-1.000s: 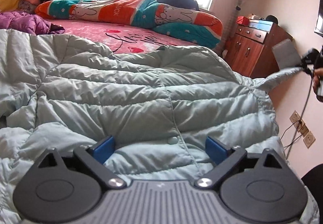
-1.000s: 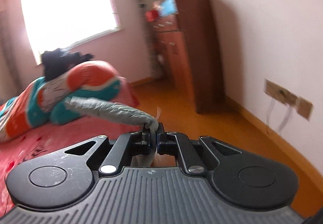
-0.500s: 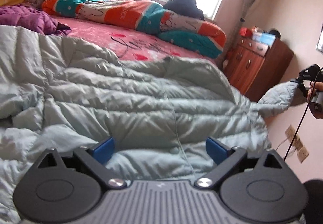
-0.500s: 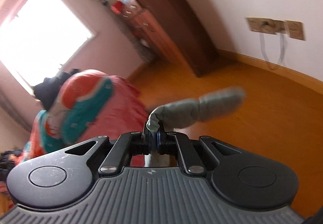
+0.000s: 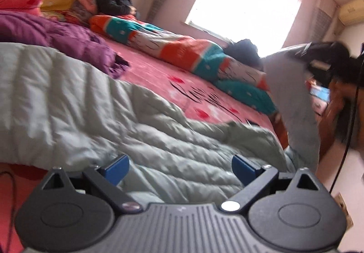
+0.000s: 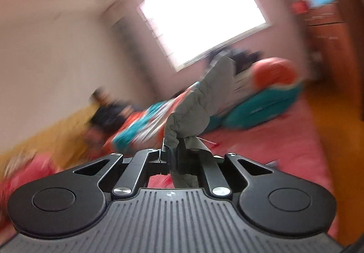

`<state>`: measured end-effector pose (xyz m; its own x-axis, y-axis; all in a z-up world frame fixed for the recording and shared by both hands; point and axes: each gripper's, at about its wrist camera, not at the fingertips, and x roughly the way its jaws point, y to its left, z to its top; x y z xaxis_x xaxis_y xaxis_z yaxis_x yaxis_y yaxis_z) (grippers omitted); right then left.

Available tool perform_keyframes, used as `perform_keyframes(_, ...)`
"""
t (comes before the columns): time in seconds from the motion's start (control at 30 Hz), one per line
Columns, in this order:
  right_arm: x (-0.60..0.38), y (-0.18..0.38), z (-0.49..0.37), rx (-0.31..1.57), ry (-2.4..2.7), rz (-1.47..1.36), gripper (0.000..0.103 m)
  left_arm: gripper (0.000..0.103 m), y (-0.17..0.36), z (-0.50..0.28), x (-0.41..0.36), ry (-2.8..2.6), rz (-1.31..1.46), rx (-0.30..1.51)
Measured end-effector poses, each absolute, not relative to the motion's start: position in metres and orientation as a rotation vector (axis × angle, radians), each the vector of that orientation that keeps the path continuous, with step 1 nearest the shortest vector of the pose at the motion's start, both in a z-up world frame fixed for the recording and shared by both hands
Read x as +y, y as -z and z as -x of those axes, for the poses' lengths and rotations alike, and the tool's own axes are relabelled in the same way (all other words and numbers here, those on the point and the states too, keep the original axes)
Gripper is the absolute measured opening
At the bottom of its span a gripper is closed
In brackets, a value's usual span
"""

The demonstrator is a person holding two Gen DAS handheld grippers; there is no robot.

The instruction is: Fold large clothes

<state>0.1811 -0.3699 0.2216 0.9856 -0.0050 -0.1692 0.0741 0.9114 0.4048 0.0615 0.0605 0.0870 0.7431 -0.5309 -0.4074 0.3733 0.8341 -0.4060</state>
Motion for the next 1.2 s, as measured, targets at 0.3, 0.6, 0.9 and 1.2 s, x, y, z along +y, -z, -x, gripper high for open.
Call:
perform_keyframes(0.3, -0.259, -0.115, -0.245, 0.507, -0.187, -0.186, 0.007, 0.097, -0.088, -0.076, 0.083, 0.431, 0.369, 0.533)
perform_keyframes(0.6, -0.245, -0.071, -0.261, 0.619, -0.284, -0.081, 0.011, 0.097, -0.084, -0.084, 0.096, 0.396, 0.423, 0.549)
perform_keyframes(0.9, -0.271, -0.080, -0.242, 0.652, -0.346, -0.073, 0.070, 0.097, -0.078, -0.082, 0.089, 0.383, 0.371, 0.561)
perform_keyframes(1.2, -0.333, -0.123, -0.184, 0.558, -0.272, -0.321, 0.100, 0.097, -0.083, -0.074, 0.083, 0.404, 0.347, 0.503)
